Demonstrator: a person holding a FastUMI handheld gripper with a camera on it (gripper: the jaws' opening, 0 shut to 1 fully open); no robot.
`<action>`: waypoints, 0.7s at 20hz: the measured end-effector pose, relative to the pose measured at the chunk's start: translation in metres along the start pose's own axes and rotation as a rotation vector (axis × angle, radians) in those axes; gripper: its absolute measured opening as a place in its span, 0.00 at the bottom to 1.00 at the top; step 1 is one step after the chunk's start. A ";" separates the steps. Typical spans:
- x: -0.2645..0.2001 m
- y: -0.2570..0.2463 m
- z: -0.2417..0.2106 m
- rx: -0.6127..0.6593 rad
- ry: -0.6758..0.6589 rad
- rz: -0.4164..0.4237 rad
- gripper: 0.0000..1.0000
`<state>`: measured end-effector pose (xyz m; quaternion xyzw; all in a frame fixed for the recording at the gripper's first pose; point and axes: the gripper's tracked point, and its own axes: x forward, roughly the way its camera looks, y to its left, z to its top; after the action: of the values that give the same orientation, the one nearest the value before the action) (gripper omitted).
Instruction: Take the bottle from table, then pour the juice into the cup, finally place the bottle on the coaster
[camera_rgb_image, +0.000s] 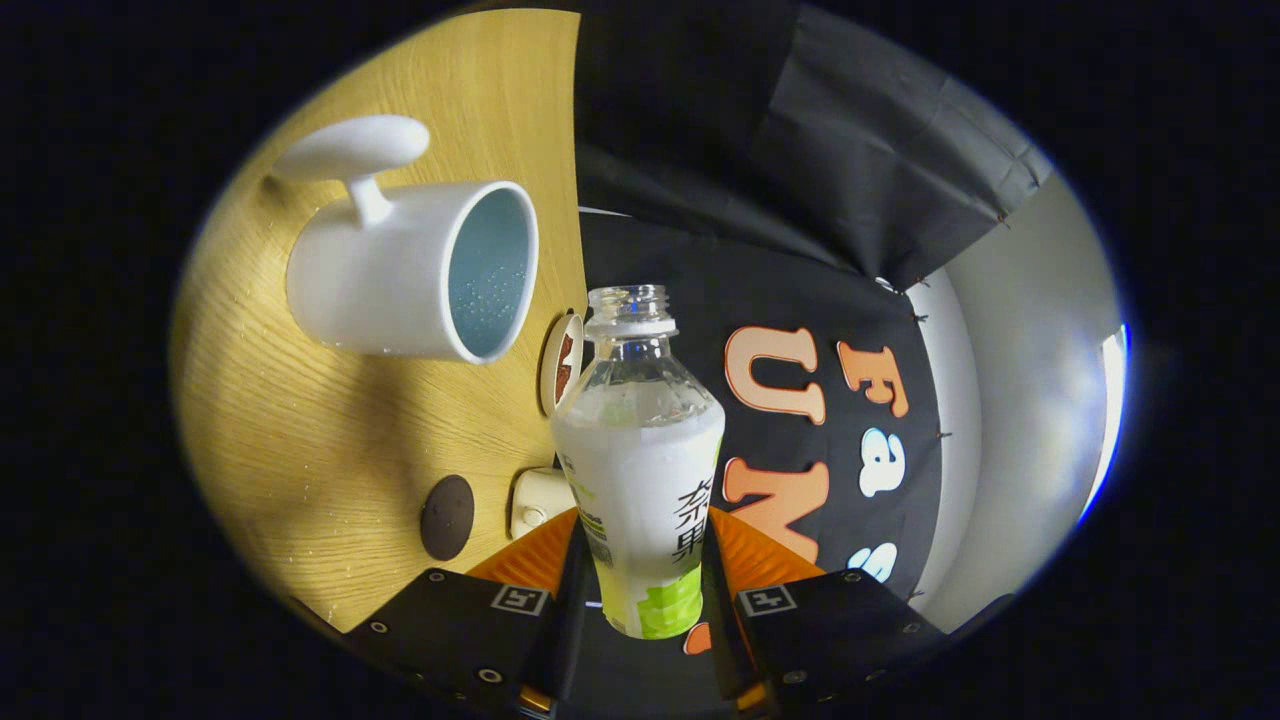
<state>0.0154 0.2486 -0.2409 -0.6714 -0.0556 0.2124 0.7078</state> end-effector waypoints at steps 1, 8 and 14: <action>0.000 0.002 -0.003 0.028 0.012 0.005 0.54; 0.007 0.027 -0.019 0.388 0.108 0.101 0.55; 0.031 0.018 -0.038 0.791 0.174 0.092 0.55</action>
<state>0.0532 0.2252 -0.2681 -0.3645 0.1204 0.1912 0.9034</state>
